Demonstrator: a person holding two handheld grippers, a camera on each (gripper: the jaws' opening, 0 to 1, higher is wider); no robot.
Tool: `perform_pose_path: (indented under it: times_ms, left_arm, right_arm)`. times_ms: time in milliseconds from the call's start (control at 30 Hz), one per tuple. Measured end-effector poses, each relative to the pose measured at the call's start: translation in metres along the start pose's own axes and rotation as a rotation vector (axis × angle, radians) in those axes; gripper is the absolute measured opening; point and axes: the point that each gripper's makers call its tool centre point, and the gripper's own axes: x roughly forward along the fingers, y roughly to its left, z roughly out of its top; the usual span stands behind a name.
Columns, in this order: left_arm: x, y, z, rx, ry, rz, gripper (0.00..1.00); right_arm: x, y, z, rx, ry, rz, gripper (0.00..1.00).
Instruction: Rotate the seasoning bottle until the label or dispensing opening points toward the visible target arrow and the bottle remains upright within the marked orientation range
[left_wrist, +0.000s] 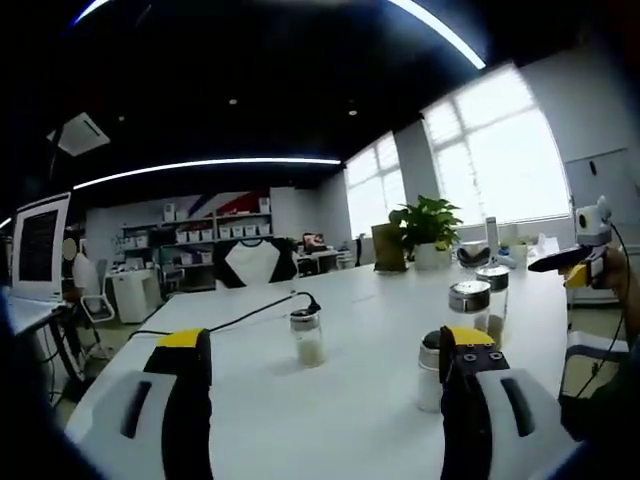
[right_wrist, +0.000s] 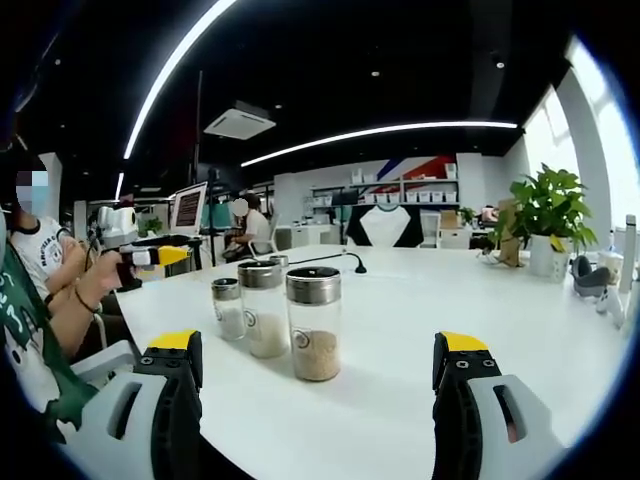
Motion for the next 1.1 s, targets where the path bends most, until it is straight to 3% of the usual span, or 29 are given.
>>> perform_pose_path:
  times_ms: [667, 1100]
  left_arm:
    - [0.055, 0.009, -0.020, -0.030, 0.041, -0.010, 1.00]
    - [0.085, 0.009, -0.024, -0.025, 0.010, -0.023, 1.00]
  right_arm:
    - [-0.001, -0.001, 0.000, 0.001, -0.001, -0.002, 0.98]
    - [-0.001, -0.002, 0.000, 0.002, -0.002, -0.005, 0.98]
